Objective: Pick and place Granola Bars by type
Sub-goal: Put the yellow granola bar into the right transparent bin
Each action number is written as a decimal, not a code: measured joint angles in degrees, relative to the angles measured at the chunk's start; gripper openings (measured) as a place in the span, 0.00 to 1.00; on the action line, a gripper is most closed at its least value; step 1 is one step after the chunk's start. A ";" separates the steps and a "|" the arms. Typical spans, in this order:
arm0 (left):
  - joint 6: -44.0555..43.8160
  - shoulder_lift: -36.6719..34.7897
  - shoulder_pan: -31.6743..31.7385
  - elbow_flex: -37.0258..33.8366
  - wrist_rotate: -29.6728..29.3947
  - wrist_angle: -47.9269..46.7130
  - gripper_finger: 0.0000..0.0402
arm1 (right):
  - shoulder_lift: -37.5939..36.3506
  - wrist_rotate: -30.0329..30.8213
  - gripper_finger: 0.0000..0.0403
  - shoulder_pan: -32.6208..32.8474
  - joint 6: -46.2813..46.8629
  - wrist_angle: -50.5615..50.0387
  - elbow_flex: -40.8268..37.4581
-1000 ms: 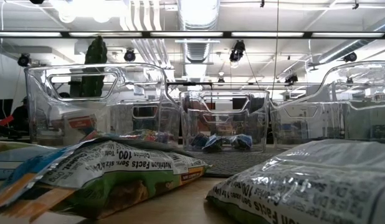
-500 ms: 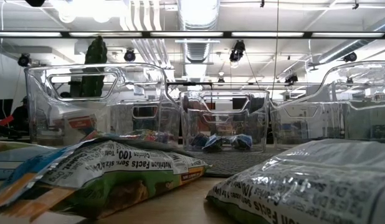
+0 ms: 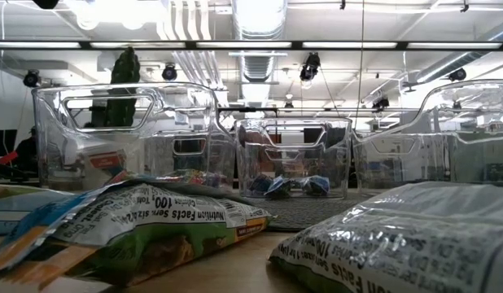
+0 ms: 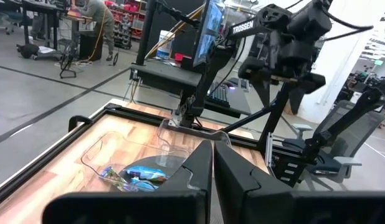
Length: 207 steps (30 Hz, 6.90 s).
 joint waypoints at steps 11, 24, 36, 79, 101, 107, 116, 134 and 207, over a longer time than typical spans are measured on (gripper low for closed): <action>0.04 0.00 -0.02 -0.26 -0.02 0.04 0.00 | 6.43 -5.72 0.74 -0.06 -9.35 -3.68 0.02; 0.08 0.00 -0.01 -0.33 -0.02 0.04 0.00 | 15.39 -8.43 0.71 -0.13 -16.74 -4.11 -0.07; 0.08 0.00 0.00 -0.44 -0.04 0.02 0.00 | 15.50 -15.91 0.71 0.42 -5.23 -10.35 -0.10; 0.03 0.00 -0.02 -0.46 -0.04 0.04 0.00 | 15.22 -18.46 0.65 14.69 -9.68 4.73 -33.01; -0.46 0.00 -0.01 -0.46 -0.33 0.06 0.00 | 15.29 -12.71 0.62 13.51 -9.59 9.22 -35.40; -0.96 0.00 0.00 -0.46 -0.33 0.06 0.00 | 16.25 -12.45 0.61 13.44 -9.25 9.75 -35.43; -1.62 0.00 0.00 -0.46 -0.29 0.06 0.00 | 17.51 -12.56 0.59 13.42 -9.03 10.03 -35.43; -2.86 0.00 -0.01 -0.46 -0.26 0.07 0.00 | 17.06 -11.78 0.11 13.33 -9.03 9.65 -35.49; -3.61 0.00 -0.02 -0.46 -0.26 0.04 0.00 | 9.09 -12.01 0.07 -35.94 -16.75 -23.43 -5.70</action>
